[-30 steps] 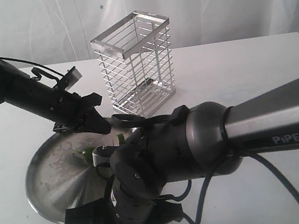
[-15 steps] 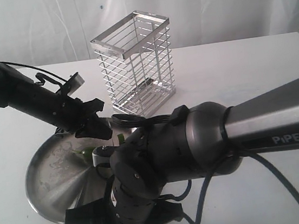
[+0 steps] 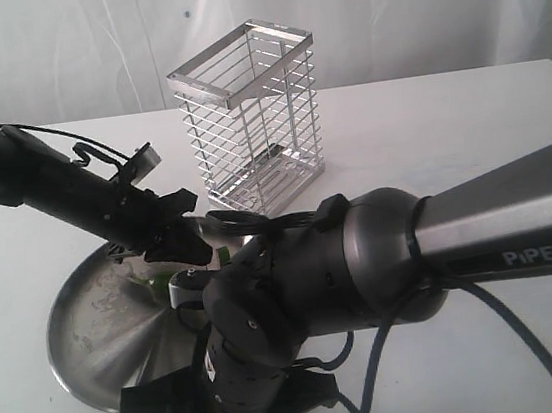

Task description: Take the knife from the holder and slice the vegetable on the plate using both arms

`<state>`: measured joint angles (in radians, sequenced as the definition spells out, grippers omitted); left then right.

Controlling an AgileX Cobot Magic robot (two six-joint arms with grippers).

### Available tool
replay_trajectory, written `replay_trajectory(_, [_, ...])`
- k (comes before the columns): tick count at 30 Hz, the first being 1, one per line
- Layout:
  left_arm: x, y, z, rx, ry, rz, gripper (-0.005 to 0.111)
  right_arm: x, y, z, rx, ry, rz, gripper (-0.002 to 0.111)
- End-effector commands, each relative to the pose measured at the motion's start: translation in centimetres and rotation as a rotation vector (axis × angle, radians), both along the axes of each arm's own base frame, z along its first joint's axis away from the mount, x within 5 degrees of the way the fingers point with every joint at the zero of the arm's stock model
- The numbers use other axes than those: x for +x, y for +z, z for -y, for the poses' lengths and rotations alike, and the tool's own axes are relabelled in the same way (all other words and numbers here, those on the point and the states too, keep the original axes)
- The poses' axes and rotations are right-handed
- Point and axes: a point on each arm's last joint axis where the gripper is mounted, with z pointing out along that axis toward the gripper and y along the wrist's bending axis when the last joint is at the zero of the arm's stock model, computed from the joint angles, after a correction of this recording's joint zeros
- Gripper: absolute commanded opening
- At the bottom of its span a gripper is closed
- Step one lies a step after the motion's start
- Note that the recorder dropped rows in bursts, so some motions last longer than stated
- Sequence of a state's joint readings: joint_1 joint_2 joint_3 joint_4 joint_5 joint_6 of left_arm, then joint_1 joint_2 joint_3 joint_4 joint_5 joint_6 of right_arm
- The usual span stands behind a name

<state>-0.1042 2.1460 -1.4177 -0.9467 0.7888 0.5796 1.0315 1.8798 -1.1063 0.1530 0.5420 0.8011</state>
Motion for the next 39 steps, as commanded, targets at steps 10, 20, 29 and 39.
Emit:
replay_trajectory(10, [0.2, -3.1, -0.1, 0.022, -0.009, -0.064, 0.000, -0.3, 0.1, 0.1, -0.019, 0.027, -0.003, 0.000])
replay_trajectory(20, [2.1, 4.9, -4.8, -0.055, 0.033, 0.091, 0.000, -0.3, 0.7, 0.2, -0.008, 0.046, 0.003, 0.000])
replay_trajectory(29, [1.4, 4.8, -5.5, -0.088, 0.041, 0.057, 0.000, 0.3, 1.6, 0.1, 0.027, 0.071, -0.043, 0.000])
replay_trajectory(39, [1.4, 5.2, -5.3, -0.139, 0.043, 0.044, 0.000, 3.0, 2.4, 0.9, 0.037, 0.065, 0.024, 0.000])
